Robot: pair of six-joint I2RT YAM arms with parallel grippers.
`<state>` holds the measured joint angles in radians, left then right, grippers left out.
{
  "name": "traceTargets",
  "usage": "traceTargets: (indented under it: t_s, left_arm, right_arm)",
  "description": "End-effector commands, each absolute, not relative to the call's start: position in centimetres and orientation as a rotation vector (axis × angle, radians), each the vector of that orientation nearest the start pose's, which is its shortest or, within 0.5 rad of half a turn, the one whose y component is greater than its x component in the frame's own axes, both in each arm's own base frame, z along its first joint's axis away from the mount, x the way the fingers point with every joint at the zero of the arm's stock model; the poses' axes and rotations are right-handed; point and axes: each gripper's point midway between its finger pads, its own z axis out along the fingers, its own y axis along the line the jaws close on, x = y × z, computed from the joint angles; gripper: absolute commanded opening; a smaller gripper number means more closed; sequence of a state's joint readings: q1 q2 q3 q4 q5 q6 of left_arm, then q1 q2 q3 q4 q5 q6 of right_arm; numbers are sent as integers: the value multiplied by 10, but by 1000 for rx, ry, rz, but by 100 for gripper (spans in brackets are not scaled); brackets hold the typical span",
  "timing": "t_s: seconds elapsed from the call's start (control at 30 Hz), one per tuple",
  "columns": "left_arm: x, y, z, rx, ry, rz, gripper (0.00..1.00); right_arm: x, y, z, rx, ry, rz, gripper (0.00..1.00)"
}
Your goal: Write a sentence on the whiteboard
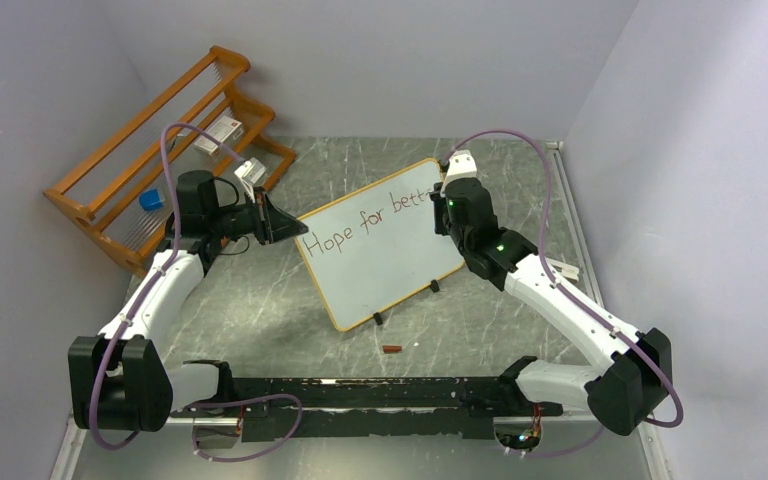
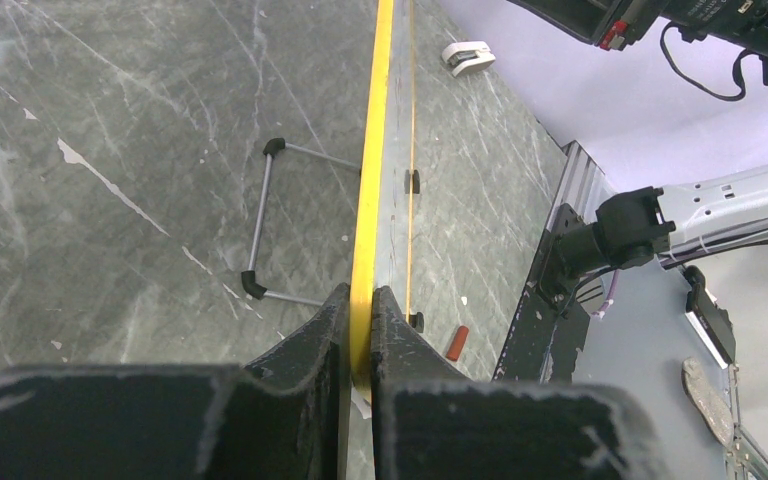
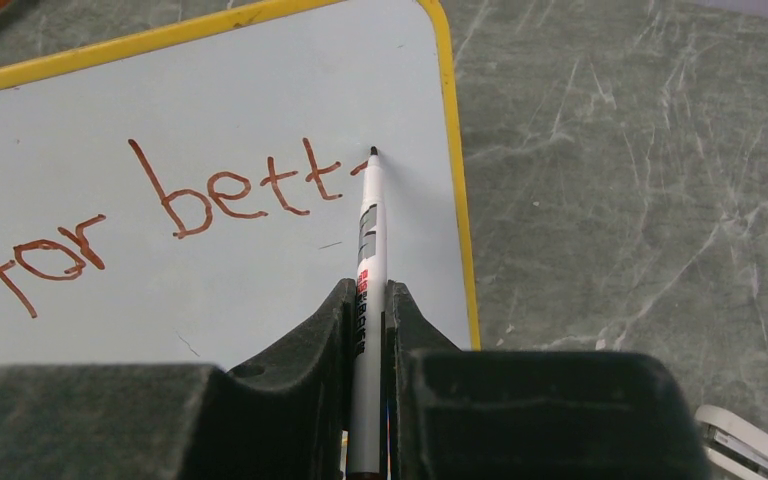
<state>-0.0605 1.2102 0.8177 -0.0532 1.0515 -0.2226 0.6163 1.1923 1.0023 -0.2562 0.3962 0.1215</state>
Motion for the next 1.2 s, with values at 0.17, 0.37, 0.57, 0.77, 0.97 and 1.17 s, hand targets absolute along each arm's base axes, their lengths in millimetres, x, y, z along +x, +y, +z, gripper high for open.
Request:
traceTargets:
  t_s: [0.17, 0.37, 0.57, 0.77, 0.97, 1.17]
  left_arm:
    - [285, -172, 184, 497, 2022, -1183, 5]
    - [285, -172, 183, 495, 2024, -1185, 5]
    - [285, -172, 184, 494, 2024, -1182, 5]
    - [286, -172, 183, 493, 2025, -1182, 5]
    - [286, -172, 183, 494, 2025, -1183, 5]
    - [286, -171, 183, 495, 2025, -1181, 5]
  right_arm:
    - [347, 171, 251, -248, 1916, 126, 0]
    - [344, 174, 247, -268, 1934, 142, 0]
    - [339, 172, 240, -272, 1963, 141, 0]
    - [333, 169, 230, -275, 1991, 140, 0]
    - [328, 167, 224, -278, 2009, 138, 0]
    - [326, 163, 219, -277, 2024, 122, 0]
